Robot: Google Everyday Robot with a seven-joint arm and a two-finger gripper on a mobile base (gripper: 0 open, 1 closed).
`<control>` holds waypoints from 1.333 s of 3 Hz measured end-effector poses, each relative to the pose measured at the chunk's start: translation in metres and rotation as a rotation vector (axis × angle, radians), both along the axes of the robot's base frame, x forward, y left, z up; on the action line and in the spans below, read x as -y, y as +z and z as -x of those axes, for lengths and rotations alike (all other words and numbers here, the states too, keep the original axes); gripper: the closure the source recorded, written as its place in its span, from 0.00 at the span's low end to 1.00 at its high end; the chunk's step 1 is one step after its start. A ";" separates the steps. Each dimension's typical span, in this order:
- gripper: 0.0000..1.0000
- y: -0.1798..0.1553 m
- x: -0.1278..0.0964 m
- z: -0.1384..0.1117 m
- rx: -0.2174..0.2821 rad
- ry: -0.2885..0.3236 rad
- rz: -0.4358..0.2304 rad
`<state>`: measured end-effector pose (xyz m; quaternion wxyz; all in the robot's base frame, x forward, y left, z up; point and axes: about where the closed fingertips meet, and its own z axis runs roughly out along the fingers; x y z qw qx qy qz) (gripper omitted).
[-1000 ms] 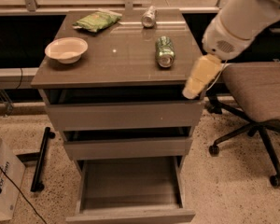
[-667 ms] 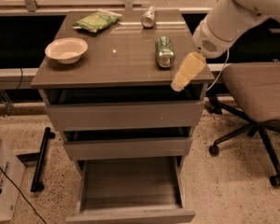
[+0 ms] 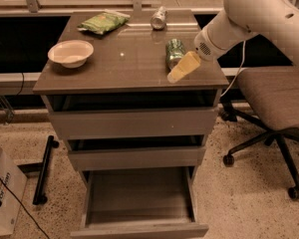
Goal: Place green can into bottom drawer
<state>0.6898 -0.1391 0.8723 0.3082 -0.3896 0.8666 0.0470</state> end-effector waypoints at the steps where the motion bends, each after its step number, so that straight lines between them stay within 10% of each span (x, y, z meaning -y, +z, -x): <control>1: 0.00 -0.011 -0.014 -0.039 0.016 -0.053 -0.109; 2: 0.00 -0.013 -0.020 -0.063 0.033 -0.084 -0.175; 4: 0.42 -0.029 -0.027 -0.083 0.010 -0.104 -0.234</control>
Offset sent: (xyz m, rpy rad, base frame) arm 0.0914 0.0211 -0.0079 0.2526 -0.0617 -0.1266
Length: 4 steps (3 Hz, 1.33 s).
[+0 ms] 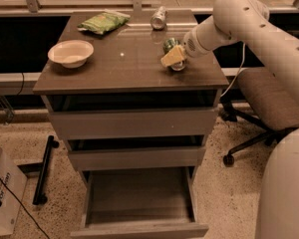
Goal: Place green can into bottom drawer
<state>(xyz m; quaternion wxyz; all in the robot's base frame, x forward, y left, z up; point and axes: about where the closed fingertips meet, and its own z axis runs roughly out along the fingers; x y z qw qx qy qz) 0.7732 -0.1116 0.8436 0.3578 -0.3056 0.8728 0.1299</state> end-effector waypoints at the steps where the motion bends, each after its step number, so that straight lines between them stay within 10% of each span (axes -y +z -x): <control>1: 0.65 0.004 -0.002 0.008 -0.006 0.024 0.049; 2: 0.96 0.050 -0.006 0.052 0.042 0.141 0.163; 4: 1.00 0.092 -0.022 0.167 0.141 0.419 0.253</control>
Offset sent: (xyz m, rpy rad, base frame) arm -0.0825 0.0070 0.0943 -0.2543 -0.0873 0.2301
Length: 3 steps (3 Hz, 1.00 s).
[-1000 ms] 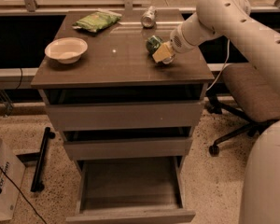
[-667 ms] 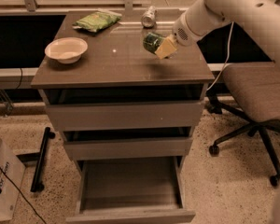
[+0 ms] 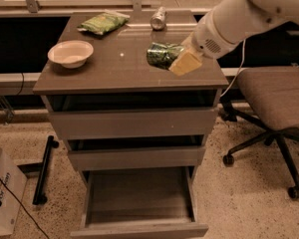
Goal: Place green can into bottom drawer
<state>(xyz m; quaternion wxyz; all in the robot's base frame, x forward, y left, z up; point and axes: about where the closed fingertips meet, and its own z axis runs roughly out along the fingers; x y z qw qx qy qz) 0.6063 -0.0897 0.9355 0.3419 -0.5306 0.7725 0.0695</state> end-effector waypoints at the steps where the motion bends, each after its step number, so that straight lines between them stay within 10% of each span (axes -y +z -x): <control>1: 1.00 -0.013 -0.006 0.070 -0.066 0.165 -0.035; 3: 1.00 -0.124 -0.019 0.147 -0.290 0.404 -0.032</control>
Offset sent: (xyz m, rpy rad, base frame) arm -0.1837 0.0077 -0.1151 -0.0199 0.2872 0.5349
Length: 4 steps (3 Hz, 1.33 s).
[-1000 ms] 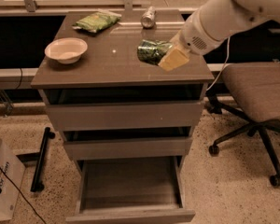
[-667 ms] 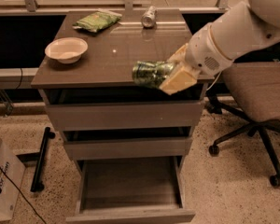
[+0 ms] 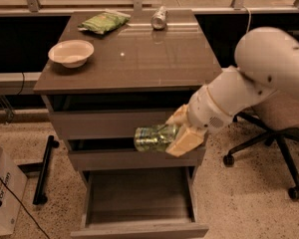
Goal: Place green can into bottom drawer
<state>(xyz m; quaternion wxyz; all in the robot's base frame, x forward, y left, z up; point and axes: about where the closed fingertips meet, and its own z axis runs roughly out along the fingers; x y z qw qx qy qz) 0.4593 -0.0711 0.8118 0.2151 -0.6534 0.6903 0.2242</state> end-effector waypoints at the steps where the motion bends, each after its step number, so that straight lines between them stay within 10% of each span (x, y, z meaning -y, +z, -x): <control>1: 1.00 -0.085 -0.010 0.004 -0.132 0.000 -0.020; 4: 1.00 -0.180 -0.006 0.011 -0.194 -0.078 -0.071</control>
Offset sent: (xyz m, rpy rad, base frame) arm -0.0056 0.0070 -0.0625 0.0068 0.1016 0.0071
